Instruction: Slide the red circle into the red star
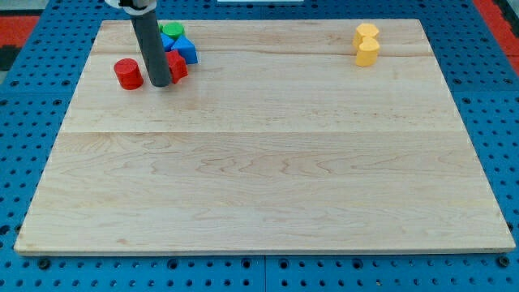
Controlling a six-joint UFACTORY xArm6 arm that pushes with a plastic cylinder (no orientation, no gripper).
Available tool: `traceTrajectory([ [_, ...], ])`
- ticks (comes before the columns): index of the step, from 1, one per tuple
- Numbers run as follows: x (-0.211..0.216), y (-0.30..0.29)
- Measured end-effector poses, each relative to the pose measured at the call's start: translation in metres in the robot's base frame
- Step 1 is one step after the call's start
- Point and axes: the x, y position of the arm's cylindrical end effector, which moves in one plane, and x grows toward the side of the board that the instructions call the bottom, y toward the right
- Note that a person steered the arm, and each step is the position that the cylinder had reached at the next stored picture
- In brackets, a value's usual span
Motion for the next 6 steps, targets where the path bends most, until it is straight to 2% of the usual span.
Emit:
traceTrajectory([
  [1,0.021,-0.041],
  [2,0.007,-0.083],
  [3,-0.023,-0.073],
  [4,-0.029,-0.031],
  [5,-0.029,-0.029],
  [6,0.005,-0.035],
])
